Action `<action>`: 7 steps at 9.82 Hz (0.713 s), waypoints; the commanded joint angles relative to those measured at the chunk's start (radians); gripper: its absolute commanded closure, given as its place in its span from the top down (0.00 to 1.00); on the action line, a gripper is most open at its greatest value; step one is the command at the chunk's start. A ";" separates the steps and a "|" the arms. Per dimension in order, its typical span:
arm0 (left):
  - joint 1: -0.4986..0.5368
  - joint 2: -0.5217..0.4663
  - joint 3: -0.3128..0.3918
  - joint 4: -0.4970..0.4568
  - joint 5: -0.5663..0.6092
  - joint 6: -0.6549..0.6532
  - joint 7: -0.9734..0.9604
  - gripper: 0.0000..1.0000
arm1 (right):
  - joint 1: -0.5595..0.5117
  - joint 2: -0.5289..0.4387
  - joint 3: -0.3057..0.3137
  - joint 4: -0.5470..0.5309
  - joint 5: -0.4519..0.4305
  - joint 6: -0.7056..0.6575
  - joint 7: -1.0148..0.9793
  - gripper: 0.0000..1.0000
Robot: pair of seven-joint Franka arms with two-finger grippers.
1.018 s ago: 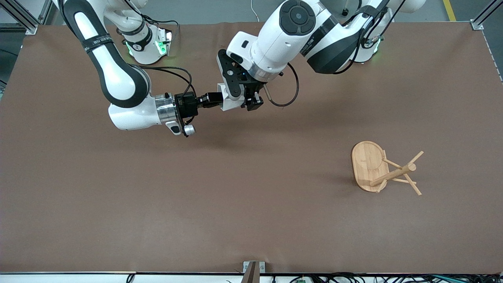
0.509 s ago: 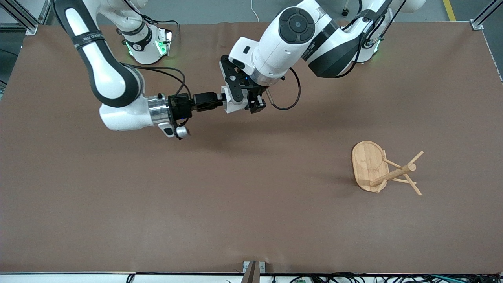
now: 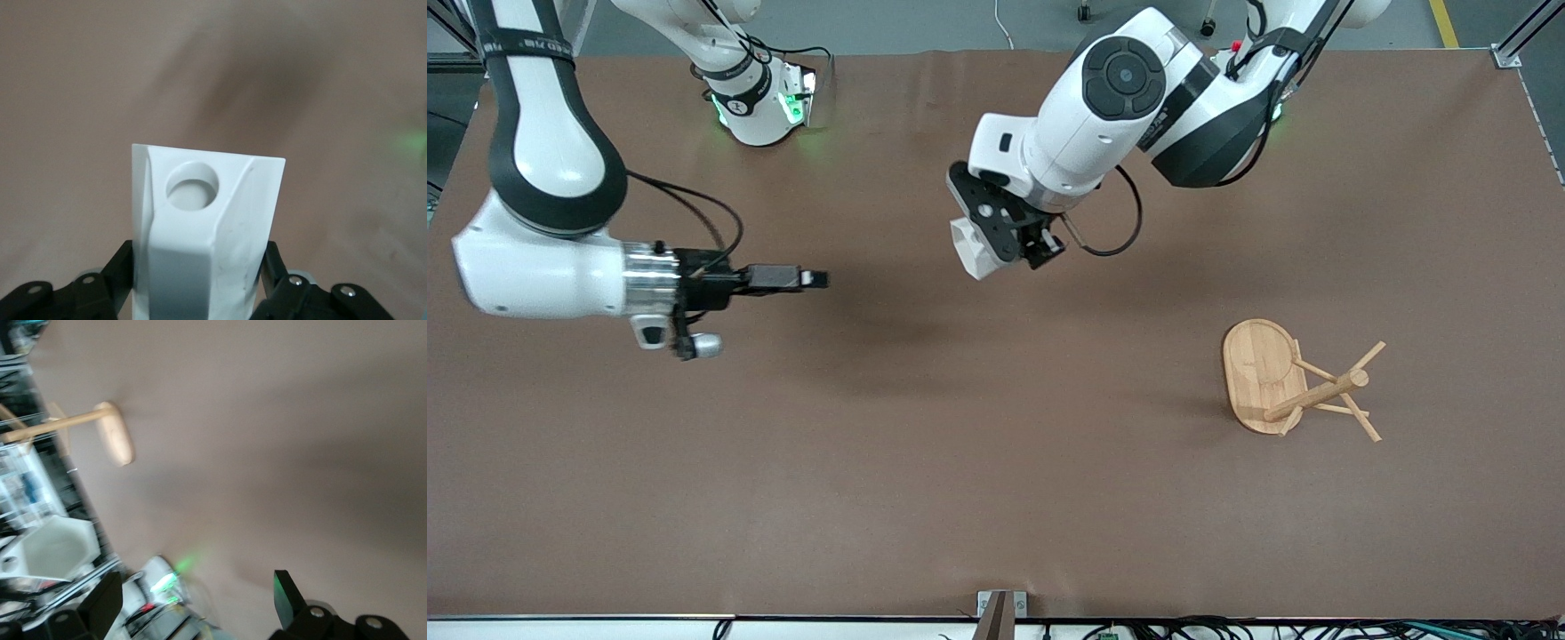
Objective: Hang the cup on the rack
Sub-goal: 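Open the right gripper and pull it back from the cup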
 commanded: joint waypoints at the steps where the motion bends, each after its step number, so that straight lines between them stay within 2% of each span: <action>1: 0.029 -0.062 0.002 -0.061 0.083 -0.042 -0.218 0.00 | 0.005 -0.054 -0.041 0.018 -0.293 -0.003 0.081 1.00; 3: 0.129 -0.099 0.001 -0.112 0.112 -0.031 -0.294 0.01 | 0.007 -0.117 -0.110 0.035 -0.504 0.007 0.080 1.00; 5: 0.241 -0.123 -0.006 -0.176 0.114 0.008 -0.302 0.01 | 0.007 -0.117 -0.124 0.153 -0.775 -0.027 0.072 1.00; 7: 0.286 -0.126 -0.006 -0.233 0.106 0.053 -0.326 0.01 | 0.005 -0.125 -0.151 0.242 -0.789 -0.135 0.074 1.00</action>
